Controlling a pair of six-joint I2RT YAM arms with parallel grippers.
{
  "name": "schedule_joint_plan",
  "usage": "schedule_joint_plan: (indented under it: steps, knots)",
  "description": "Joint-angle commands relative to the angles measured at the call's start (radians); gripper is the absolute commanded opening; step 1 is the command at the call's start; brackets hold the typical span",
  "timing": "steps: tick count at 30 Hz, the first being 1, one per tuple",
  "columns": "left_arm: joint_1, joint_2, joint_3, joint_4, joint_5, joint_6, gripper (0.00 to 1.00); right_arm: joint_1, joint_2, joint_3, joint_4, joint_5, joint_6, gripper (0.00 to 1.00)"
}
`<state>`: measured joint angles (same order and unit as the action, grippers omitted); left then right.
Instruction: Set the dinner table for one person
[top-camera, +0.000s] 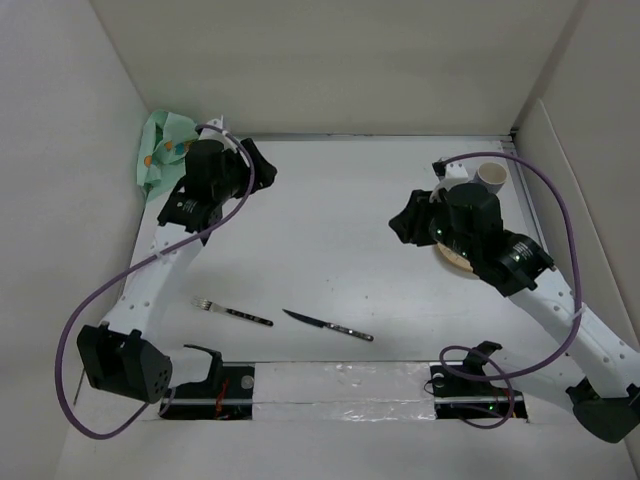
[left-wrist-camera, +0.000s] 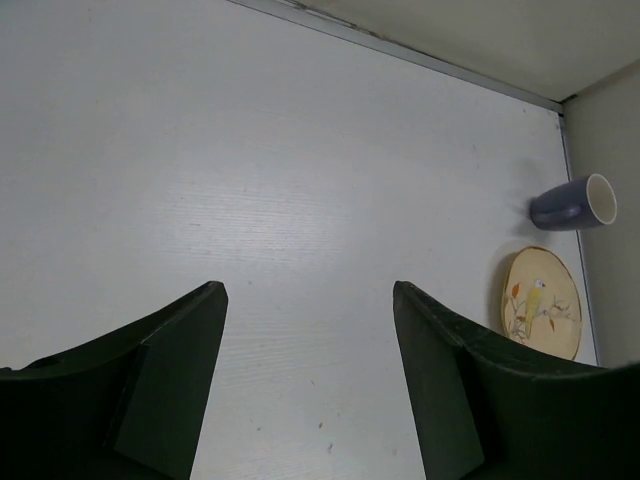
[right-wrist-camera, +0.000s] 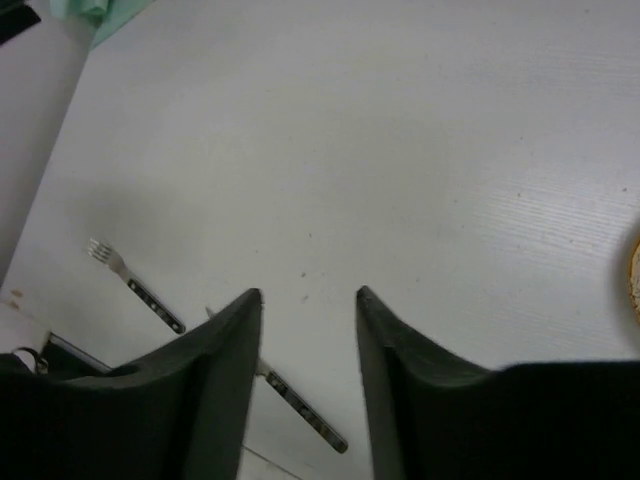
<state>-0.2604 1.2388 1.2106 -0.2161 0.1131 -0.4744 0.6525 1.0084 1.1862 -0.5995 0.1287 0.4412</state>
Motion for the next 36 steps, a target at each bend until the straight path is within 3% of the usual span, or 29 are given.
schedule_joint_plan:
  steps: [1,2,3,4,5,6,7,8,10,11,12,13,14,18,20,21,22,25,29,31,36]
  knots:
    - [0.021,0.033,0.102,-0.052,-0.085,-0.040,0.64,-0.019,-0.039,-0.016,0.055,-0.050,-0.001,0.39]
    - [0.033,0.045,0.124,-0.066,-0.102,-0.040,0.63,-0.019,-0.039,-0.017,0.061,-0.058,0.001,0.16]
    - [0.044,0.066,0.156,-0.077,-0.102,-0.038,0.61,-0.019,-0.036,-0.023,0.067,-0.082,0.002,0.02]
    - [0.053,0.077,0.173,-0.081,-0.154,-0.038,0.58,-0.019,-0.033,-0.031,0.076,-0.096,0.004,0.00]
    - [0.079,0.097,0.193,-0.091,-0.191,-0.041,0.49,-0.019,-0.022,-0.030,0.078,-0.106,0.004,0.00]
    - [0.099,0.117,0.232,-0.109,-0.200,-0.043,0.33,-0.019,-0.018,-0.025,0.073,-0.110,0.001,0.00]
    - [0.124,0.164,0.251,-0.115,-0.205,-0.046,0.08,-0.019,-0.016,-0.008,0.064,-0.110,-0.001,0.00]
    - [0.189,0.189,0.263,-0.117,-0.182,-0.052,0.00,-0.019,-0.016,-0.001,0.058,-0.104,-0.004,0.00]
    - [0.255,0.270,0.283,-0.082,-0.130,-0.064,0.00,-0.019,-0.016,0.013,0.044,-0.095,-0.022,0.00]
    - [0.320,0.383,0.324,-0.063,-0.144,-0.064,0.00,-0.019,-0.014,0.033,0.026,-0.074,-0.030,0.00]
    - [0.320,0.384,0.325,-0.063,-0.144,-0.064,0.00,-0.019,-0.014,0.033,0.026,-0.074,-0.030,0.00]
    - [0.335,0.430,0.352,-0.068,-0.148,-0.064,0.07,-0.019,-0.016,0.041,0.005,-0.064,-0.036,0.00]
    - [0.349,0.480,0.389,-0.078,-0.154,-0.060,0.20,-0.019,-0.013,0.047,-0.003,-0.051,-0.036,0.00]
    - [0.349,0.784,0.620,-0.166,-0.271,-0.017,0.29,-0.028,-0.010,0.053,-0.032,-0.050,-0.025,0.00]
    - [0.359,0.862,0.685,-0.186,-0.299,-0.010,0.31,-0.028,-0.008,0.058,-0.049,-0.055,-0.025,0.00]
    - [0.359,0.926,0.731,-0.189,-0.305,-0.012,0.34,-0.028,-0.004,0.064,-0.057,-0.052,-0.024,0.00]
    - [0.359,0.950,0.748,-0.178,-0.305,-0.015,0.43,-0.028,0.002,0.067,-0.074,-0.049,-0.019,0.00]
    - [0.368,1.053,0.834,-0.161,-0.287,-0.023,0.54,-0.028,0.010,0.055,-0.077,-0.052,-0.016,0.13]
    - [0.368,1.195,1.003,-0.201,-0.285,-0.046,0.56,-0.019,0.054,0.058,-0.080,-0.093,-0.001,0.30]
    - [0.378,1.242,1.060,-0.203,-0.288,-0.058,0.56,-0.010,0.067,0.064,-0.083,-0.095,0.008,0.32]
    - [0.389,1.269,1.037,-0.108,-0.256,-0.070,0.60,-0.001,0.114,0.067,-0.074,-0.100,0.011,0.33]
